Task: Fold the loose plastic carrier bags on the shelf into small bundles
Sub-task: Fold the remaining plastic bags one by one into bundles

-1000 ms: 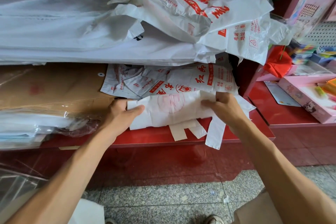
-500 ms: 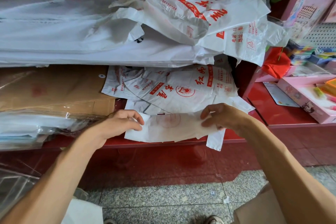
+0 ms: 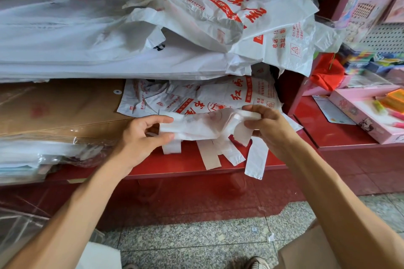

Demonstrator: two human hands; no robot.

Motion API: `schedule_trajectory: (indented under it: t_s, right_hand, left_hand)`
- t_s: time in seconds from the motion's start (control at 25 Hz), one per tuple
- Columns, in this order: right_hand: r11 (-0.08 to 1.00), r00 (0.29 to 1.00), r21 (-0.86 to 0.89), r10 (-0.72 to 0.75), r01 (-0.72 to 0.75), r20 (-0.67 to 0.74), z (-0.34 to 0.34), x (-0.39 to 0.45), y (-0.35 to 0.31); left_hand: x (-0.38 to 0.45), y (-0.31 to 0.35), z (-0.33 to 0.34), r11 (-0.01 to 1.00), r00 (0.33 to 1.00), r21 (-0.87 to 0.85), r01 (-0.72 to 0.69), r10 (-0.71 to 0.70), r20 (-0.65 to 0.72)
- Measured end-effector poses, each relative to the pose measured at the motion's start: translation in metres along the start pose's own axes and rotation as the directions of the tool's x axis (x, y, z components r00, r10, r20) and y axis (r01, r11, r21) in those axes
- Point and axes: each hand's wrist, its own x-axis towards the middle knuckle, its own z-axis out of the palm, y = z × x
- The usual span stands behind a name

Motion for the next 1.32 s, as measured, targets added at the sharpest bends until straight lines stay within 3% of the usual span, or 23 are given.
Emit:
schedule_trajectory:
  t_s: [0.16, 0.28, 0.44, 0.6, 0.68, 0.8, 0.96, 1.12, 1.16, 1.24, 1.32]
  right_hand:
    - [0.989, 0.997, 0.139, 0.040, -0.048, 0.060, -0.006, -0.002, -0.004]
    - [0.985, 0.998, 0.167, 0.028, -0.035, 0.047, -0.003, -0.001, -0.001]
    - [0.997, 0.998, 0.064, -0.048, 0.050, -0.031, 0.001, 0.003, 0.005]
    - [0.979, 0.977, -0.119, -0.178, 0.164, -0.118, -0.004, 0.000, 0.000]
    - [0.977, 0.971, -0.113, -0.193, 0.178, -0.139, -0.007, 0.001, -0.002]
    - [0.995, 0.989, -0.063, -0.080, 0.073, -0.127, -0.008, 0.004, -0.001]
    - [0.964, 0.973, -0.146, 0.228, -0.223, 0.017, -0.005, 0.000, 0.006]
    - [0.981, 0.973, 0.004, 0.195, -0.196, -0.121, 0.006, 0.001, 0.006]
    - [0.985, 0.975, -0.065, 0.144, -0.157, -0.169, 0.008, 0.001, 0.007]
    - [0.912, 0.983, -0.409, -0.043, -0.035, -0.179, 0.014, -0.002, 0.011]
    - [0.772, 0.981, -0.616, -0.192, 0.157, 0.010, 0.023, -0.011, 0.012]
  left_hand:
    - [-0.001, 0.006, -0.001, 0.982, 0.999, -0.188, 0.012, -0.004, 0.041]
    - [0.002, 0.002, 0.001, 0.990, 1.000, -0.140, 0.014, -0.011, 0.020]
    - [0.002, 0.002, 0.002, 0.998, 0.988, 0.037, 0.043, -0.037, -0.150]
    - [0.000, 0.007, 0.002, 1.000, 0.973, -0.017, 0.012, -0.016, -0.230]
    - [-0.001, 0.008, 0.000, 0.999, 0.975, -0.019, 0.034, -0.037, -0.219]
    - [-0.001, 0.005, 0.003, 0.988, 0.981, -0.102, 0.114, -0.128, -0.144]
    - [0.001, -0.002, 0.009, 0.941, 0.940, -0.214, 0.261, -0.298, -0.165]
    - [-0.002, -0.001, 0.014, 0.818, 0.885, -0.464, 0.341, -0.446, -0.135]
    - [-0.005, 0.001, 0.016, 0.782, 0.884, -0.513, 0.353, -0.459, -0.092]
    - [-0.011, 0.002, 0.023, 0.782, 0.893, -0.479, 0.398, -0.450, 0.008]
    - [-0.016, 0.003, 0.030, 0.859, 0.914, -0.312, 0.405, -0.391, 0.110]
